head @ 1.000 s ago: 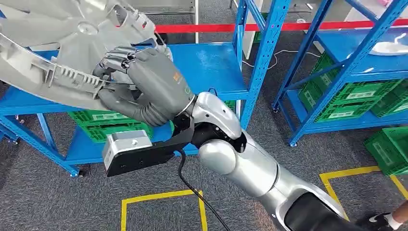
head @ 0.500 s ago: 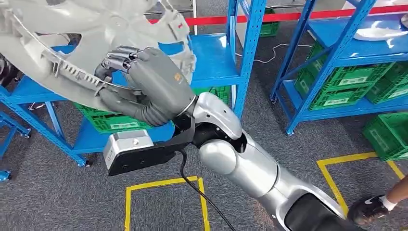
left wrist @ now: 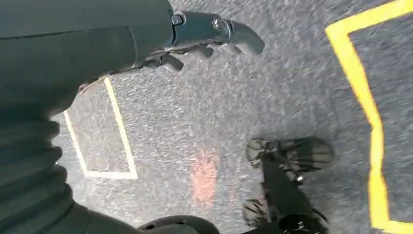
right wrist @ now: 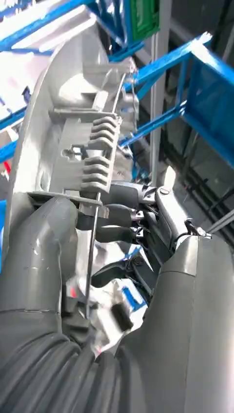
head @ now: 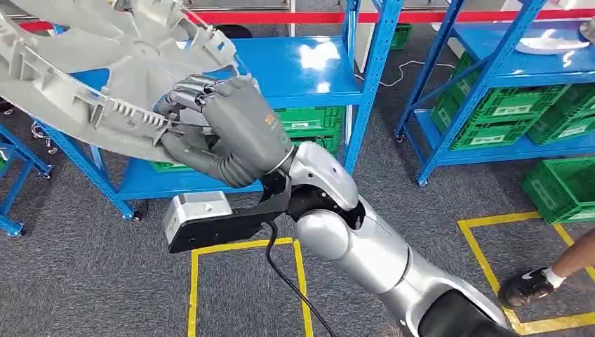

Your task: Take the parts from the cabinet and place them on the table.

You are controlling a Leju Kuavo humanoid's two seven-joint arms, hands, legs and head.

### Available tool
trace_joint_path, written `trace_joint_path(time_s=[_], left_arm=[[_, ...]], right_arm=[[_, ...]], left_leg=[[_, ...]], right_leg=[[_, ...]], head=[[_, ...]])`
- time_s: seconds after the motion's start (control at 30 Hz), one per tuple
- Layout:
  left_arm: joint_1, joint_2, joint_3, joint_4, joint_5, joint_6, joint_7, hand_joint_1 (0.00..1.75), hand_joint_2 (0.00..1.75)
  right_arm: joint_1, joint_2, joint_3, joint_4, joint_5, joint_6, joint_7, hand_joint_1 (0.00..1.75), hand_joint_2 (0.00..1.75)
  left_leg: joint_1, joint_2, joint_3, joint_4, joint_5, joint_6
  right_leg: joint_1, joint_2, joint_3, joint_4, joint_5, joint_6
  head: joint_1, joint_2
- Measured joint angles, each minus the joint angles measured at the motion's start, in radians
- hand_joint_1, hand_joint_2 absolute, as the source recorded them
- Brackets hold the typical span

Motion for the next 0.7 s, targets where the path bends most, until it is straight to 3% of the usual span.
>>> trace_joint_path(time_s=[0.03, 0.07, 0.1, 0.13, 0.17, 0.2, 0.27, 0.3, 0.33, 0.4, 0.43, 0.47, 0.5, 0.57, 0.6, 0.63, 0.67, 0.7], left_arm=[[0.0, 0.0, 0.0, 0.0, -0.002, -0.001, 0.0, 0.0, 1.75], [0.0, 0.0, 0.0, 0.0, -0.003, -0.002, 0.0, 0.0, 1.75], [-0.002, -0.001, 0.0, 0.0, -0.005, -0.002, 0.0, 0.0, 1.75], [-0.002, -0.009, 0.0, 0.0, -0.006, -0.003, 0.0, 0.0, 1.75], [-0.003, -0.005, 0.0, -0.002, -0.008, -0.004, 0.001, 0.0, 1.75], [-0.004, -0.012, 0.0, -0.001, -0.008, -0.005, 0.0, 0.0, 1.75], [-0.004, -0.01, 0.0, -0.001, -0.008, -0.006, 0.003, 0.0, 1.75], [-0.004, -0.006, 0.0, -0.001, -0.008, -0.006, 0.003, 0.0, 1.75], [-0.003, -0.008, 0.0, -0.001, -0.008, -0.006, 0.003, 0.0, 1.75], [-0.004, -0.005, 0.0, -0.001, -0.008, -0.006, 0.004, 0.0, 1.75], [-0.006, -0.004, 0.0, -0.001, -0.008, -0.006, 0.004, 0.0, 1.75], [-0.006, -0.003, 0.0, -0.001, -0.008, -0.006, 0.004, 0.0, 1.75], [-0.006, -0.002, 0.0, -0.002, -0.008, -0.006, 0.004, 0.0, 1.75], [-0.007, -0.002, 0.0, -0.002, -0.008, -0.006, 0.005, 0.0, 1.75], [-0.008, -0.002, 0.0, -0.003, -0.008, -0.006, 0.006, 0.0, 1.75], [-0.012, -0.004, 0.0, -0.003, -0.008, -0.006, 0.006, 0.0, 1.75], [-0.014, -0.004, 0.0, -0.004, -0.009, -0.006, 0.006, 0.0, 1.75], [-0.013, -0.005, 0.0, -0.003, -0.009, -0.006, 0.007, 0.0, 1.75]], right_arm=[[0.003, -0.002, 0.0, 0.0, 0.001, 0.0, 0.001, 1.75, 1.75], [0.003, -0.002, 0.0, 0.0, 0.003, 0.001, 0.002, 1.75, 1.75], [0.002, -0.002, 0.0, -0.002, 0.003, 0.002, 0.003, 1.75, 1.75], [0.003, -0.002, -0.002, -0.006, 0.006, 0.002, 0.003, 1.75, 1.75], [0.003, -0.002, -0.004, -0.009, 0.008, 0.003, 0.003, 1.75, 1.75], [0.003, -0.002, -0.006, -0.009, 0.009, 0.003, 0.003, 1.75, 1.75], [0.001, -0.002, -0.013, -0.009, 0.01, 0.003, 0.003, 1.75, 1.75], [0.0, -0.002, -0.014, -0.009, 0.01, 0.003, 0.003, 1.75, 1.75], [-0.002, -0.002, -0.014, -0.009, 0.01, 0.003, 0.003, 1.75, 1.75], [-0.002, -0.002, -0.014, -0.009, 0.01, 0.003, 0.003, 1.75, 1.75], [0.0, -0.002, -0.014, -0.009, 0.01, 0.003, 0.003, 1.75, 1.75], [0.0, -0.002, -0.014, -0.009, 0.01, 0.003, 0.003, 1.75, 1.75], [0.001, -0.002, -0.014, -0.008, 0.01, 0.003, 0.004, 1.75, 1.75], [0.003, -0.002, -0.015, -0.008, 0.01, 0.003, 0.005, 1.75, 1.75], [0.004, -0.002, -0.015, -0.008, 0.01, 0.003, 0.005, 1.75, 1.75], [0.005, -0.002, -0.016, -0.008, 0.01, 0.003, 0.005, 1.75, 1.75], [0.005, -0.001, -0.019, -0.008, 0.01, 0.003, 0.006, 1.75, 1.75], [0.007, -0.001, -0.019, -0.008, 0.011, 0.003, 0.003, 1.75, 1.75]], left_leg=[[-0.003, 0.0, -0.015, 0.001, 0.012, 0.0], [-0.006, 0.0, -0.028, 0.001, 0.024, -0.001], [-0.007, -0.001, -0.037, 0.001, 0.034, -0.002], [-0.006, -0.002, -0.042, 0.002, 0.043, -0.005], [-0.004, -0.001, -0.043, -0.001, 0.055, -0.011], [-0.001, -0.001, -0.041, -0.011, 0.067, -0.019], [-0.001, 0.0, -0.044, -0.028, 0.094, -0.033], [0.001, -0.001, -0.055, -0.014, 0.074, -0.035], [-0.002, -0.004, -0.065, 0.013, 0.019, -0.042], [0.003, -0.003, -0.089, 0.136, -0.099, -0.052], [0.004, -0.003, -0.101, 0.208, -0.136, -0.057], [0.004, -0.003, -0.106, 0.272, -0.14, -0.061], [0.007, -0.003, -0.093, 0.291, -0.108, -0.065], [0.012, -0.003, -0.018, 0.217, -0.035, -0.072], [0.017, -0.003, 0.047, 0.132, -0.028, -0.078], [0.013, -0.005, 0.104, 0.046, -0.092, -0.089], [0.007, -0.011, 0.132, -0.011, -0.112, -0.065], [0.008, -0.01, 0.116, -0.003, -0.104, -0.052]], right_leg=[[0.005, 0.001, 0.042, -0.039, 0.039, -0.009], [0.012, 0.002, 0.103, -0.113, 0.067, -0.021], [0.02, 0.002, 0.173, -0.203, 0.067, -0.036], [0.03, 0.001, 0.24, -0.299, 0.023, -0.057], [0.029, -0.002, 0.264, -0.352, 0.01, -0.049], [0.036, 0.001, 0.251, -0.343, 0.029, -0.048], [0.034, 0.001, 0.237, -0.36, 0.048, -0.06], [0.023, -0.007, 0.238, -0.372, 0.066, -0.061], [0.022, -0.004, 0.225, -0.374, 0.08, -0.072], [0.022, -0.004, 0.196, -0.372, 0.102, -0.072], [0.022, -0.004, 0.181, -0.369, 0.114, -0.07], [0.022, -0.006, 0.162, -0.364, 0.126, -0.068], [0.02, -0.006, 0.141, -0.358, 0.138, -0.064], [0.014, -0.006, 0.103, -0.341, 0.154, -0.056], [0.011, -0.005, 0.085, -0.328, 0.159, -0.049], [0.016, -0.005, 0.068, -0.318, 0.165, -0.041], [0.017, -0.005, 0.06, -0.311, 0.171, -0.037], [0.017, -0.005, 0.058, -0.312, 0.185, -0.036]], head=[[0.0, 0.0], [0.0, 0.0], [0.0, 0.0], [-0.001, 0.0], [0.0, 0.0], [-0.002, 0.0], [0.01, 0.0], [0.01, 0.0], [0.009, 0.0], [0.005, 0.0], [0.004, 0.0], [0.004, 0.0], [0.004, 0.0], [0.005, 0.0], [0.004, 0.0], [0.002, 0.0], [0.001, 0.0], [0.003, 0.0]])
